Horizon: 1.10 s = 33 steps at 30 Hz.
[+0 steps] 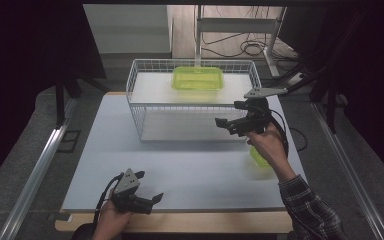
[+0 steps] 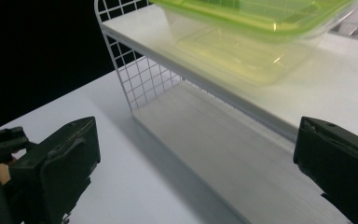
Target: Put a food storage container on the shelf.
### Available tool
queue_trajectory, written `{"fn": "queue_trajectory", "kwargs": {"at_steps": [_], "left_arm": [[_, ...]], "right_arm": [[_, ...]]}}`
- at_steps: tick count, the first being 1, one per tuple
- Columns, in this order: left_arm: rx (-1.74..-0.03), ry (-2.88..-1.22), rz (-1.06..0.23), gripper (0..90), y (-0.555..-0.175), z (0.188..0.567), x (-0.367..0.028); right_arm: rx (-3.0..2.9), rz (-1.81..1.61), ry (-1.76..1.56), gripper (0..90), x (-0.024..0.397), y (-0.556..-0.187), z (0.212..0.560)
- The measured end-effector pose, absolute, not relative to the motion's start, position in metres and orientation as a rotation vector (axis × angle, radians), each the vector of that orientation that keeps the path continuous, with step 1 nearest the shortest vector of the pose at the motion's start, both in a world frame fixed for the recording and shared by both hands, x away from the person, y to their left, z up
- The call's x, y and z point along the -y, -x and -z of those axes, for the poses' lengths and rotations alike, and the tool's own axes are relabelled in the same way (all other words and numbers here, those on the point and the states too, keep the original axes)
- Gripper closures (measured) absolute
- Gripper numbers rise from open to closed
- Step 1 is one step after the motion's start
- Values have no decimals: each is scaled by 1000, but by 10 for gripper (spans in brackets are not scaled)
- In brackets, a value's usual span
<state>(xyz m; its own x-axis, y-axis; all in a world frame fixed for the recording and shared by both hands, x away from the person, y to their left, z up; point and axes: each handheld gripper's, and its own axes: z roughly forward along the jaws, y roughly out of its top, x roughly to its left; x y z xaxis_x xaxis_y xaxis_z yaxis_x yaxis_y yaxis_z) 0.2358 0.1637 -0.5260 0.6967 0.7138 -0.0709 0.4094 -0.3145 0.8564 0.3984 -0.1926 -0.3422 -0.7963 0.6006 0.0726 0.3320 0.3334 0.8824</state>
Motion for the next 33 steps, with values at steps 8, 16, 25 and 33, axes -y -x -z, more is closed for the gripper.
{"fn": "queue_trajectory", "kwargs": {"at_steps": [8,16,25,33], "left_arm": [[-867,-1953,-390,13,-236,526,-162],[-853,-1969,-407,10,-235,527,-161],[-856,-1976,-381,12,-235,527,-159],[-849,-1988,-385,12,-235,527,-158]], "right_arm": [[-2341,-1429,-806,1,200,-386,362],[-2346,-1435,-772,0,205,-374,384],[-2379,-1437,-766,3,210,-359,408],[-2414,-1312,-766,15,212,-349,432]]}}
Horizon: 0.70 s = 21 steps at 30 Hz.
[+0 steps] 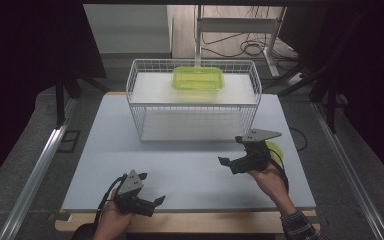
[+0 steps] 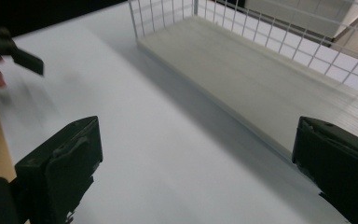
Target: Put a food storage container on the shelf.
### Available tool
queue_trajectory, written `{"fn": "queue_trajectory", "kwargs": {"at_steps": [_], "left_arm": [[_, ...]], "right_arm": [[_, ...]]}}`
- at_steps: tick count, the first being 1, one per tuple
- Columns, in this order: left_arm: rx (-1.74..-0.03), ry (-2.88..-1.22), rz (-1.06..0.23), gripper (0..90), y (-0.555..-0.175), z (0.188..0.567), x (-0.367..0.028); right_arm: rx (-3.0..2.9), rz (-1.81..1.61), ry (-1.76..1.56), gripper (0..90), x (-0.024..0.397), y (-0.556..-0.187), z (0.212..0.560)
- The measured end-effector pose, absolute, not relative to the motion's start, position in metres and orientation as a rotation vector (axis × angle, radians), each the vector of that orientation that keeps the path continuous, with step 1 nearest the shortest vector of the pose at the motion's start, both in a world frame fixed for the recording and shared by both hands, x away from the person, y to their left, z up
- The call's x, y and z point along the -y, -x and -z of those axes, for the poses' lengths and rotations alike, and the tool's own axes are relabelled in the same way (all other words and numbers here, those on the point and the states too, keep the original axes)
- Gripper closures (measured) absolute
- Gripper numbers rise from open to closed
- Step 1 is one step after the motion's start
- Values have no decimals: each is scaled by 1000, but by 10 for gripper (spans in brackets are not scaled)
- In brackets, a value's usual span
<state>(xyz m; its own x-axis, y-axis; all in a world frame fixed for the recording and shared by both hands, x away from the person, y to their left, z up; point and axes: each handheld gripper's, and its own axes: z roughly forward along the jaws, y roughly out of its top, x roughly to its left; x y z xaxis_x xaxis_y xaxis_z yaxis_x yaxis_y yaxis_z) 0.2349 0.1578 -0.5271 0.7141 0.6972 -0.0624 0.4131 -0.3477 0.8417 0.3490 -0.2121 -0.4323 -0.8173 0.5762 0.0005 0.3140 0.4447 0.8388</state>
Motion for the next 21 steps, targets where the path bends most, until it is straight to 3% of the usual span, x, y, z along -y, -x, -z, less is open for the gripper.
{"fn": "queue_trajectory", "kwargs": {"at_steps": [21], "left_arm": [[-827,-1992,-398,4,-234,528,-157]], "right_arm": [[-2425,-1349,-894,0,227,-324,469]]}}
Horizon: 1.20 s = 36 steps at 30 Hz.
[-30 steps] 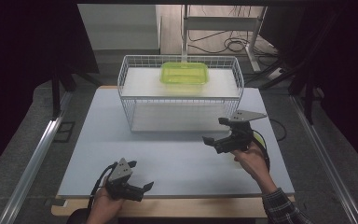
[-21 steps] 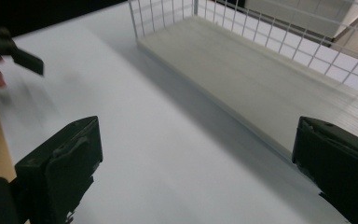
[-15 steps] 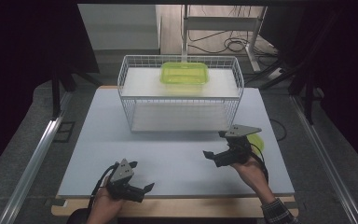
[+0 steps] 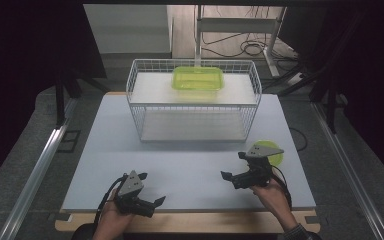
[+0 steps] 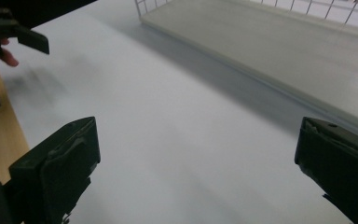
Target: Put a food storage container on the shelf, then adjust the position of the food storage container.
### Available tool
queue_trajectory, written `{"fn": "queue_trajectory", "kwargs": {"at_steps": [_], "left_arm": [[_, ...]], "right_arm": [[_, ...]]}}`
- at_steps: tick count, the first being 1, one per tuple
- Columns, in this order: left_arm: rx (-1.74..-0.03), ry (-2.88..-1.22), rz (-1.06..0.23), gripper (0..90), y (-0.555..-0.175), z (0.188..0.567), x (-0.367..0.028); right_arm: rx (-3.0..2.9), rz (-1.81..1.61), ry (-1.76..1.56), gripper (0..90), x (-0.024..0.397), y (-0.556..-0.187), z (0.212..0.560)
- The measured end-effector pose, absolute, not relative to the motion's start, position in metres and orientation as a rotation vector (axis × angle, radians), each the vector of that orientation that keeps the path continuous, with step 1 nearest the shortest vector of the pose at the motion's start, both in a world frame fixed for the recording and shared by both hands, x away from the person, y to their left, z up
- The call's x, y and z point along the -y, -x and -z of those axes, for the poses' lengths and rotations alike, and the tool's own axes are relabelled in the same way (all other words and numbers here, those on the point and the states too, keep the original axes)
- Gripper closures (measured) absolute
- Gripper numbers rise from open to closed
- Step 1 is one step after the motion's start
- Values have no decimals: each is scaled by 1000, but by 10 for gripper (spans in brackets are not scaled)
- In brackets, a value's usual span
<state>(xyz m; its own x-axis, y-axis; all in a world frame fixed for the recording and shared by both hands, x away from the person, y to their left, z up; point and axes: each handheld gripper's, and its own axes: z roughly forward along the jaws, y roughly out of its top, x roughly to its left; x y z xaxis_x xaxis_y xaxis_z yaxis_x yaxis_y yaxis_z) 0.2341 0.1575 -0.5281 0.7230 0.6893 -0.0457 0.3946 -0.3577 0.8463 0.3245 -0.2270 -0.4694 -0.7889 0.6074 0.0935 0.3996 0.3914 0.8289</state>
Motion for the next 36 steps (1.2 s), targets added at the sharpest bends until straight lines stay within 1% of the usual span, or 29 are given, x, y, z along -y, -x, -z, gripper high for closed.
{"fn": "queue_trajectory", "kwargs": {"at_steps": [6,11,17,22,25,29,36], "left_arm": [[-822,-1997,-397,4,-234,529,-157],[-819,-1996,-400,3,-234,529,-157],[-837,-2036,-385,2,-236,532,-157],[-837,-2036,-385,2,-235,531,-156],[-836,-2046,-381,1,-236,532,-156],[-848,-2046,-358,0,-237,532,-156],[-850,-2048,-358,0,-237,533,-156]], "right_arm": [[-2438,-1292,-882,0,230,-316,480],[-2465,-1264,-911,0,233,-316,488],[-2455,-1265,-938,11,235,-318,486],[-2444,-1281,-979,22,235,-321,481],[-2425,-1250,-994,107,237,-324,474],[-2385,-1274,-1051,333,250,-331,463],[-2336,-1192,-1070,612,270,-342,454]]}}
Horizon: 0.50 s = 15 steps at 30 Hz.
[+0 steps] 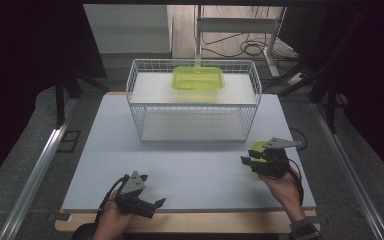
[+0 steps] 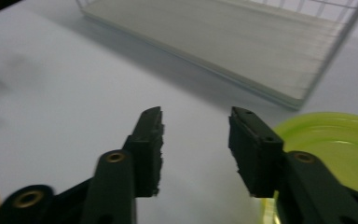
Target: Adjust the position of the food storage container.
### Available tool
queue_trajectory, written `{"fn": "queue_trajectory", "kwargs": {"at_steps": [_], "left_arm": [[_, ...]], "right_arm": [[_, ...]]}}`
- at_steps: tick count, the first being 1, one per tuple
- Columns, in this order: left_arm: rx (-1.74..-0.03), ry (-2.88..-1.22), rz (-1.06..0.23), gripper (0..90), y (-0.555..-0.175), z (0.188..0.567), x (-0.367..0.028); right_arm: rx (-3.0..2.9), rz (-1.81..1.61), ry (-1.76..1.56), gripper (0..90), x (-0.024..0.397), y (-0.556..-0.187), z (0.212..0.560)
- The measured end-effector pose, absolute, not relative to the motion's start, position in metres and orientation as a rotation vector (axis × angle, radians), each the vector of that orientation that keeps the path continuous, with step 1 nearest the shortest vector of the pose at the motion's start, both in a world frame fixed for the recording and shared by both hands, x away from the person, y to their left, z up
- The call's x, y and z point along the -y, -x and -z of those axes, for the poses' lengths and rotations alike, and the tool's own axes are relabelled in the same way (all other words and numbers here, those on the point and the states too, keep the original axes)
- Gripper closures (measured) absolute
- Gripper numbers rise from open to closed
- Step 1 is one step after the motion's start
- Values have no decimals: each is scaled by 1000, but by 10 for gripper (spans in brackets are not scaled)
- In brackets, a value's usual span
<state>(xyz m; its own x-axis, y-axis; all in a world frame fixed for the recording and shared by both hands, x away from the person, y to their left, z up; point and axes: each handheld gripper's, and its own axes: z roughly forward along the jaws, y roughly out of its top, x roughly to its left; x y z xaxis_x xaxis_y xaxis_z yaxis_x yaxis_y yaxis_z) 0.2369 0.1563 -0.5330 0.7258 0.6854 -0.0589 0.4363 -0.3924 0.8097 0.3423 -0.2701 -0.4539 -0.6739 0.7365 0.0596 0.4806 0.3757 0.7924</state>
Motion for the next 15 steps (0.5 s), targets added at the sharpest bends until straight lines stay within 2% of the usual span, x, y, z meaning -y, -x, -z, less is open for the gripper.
{"fn": "queue_trajectory", "kwargs": {"at_steps": [3,9,15], "left_arm": [[-846,-2052,-361,0,-237,534,-156],[-838,-2056,-365,0,-237,534,-156],[-831,-2066,-362,0,-237,534,-155]], "right_arm": [[-2304,-1146,-1102,744,281,-351,453],[-2233,-1120,-1180,891,303,-365,454],[-2190,-1084,-1221,894,319,-371,454]]}}
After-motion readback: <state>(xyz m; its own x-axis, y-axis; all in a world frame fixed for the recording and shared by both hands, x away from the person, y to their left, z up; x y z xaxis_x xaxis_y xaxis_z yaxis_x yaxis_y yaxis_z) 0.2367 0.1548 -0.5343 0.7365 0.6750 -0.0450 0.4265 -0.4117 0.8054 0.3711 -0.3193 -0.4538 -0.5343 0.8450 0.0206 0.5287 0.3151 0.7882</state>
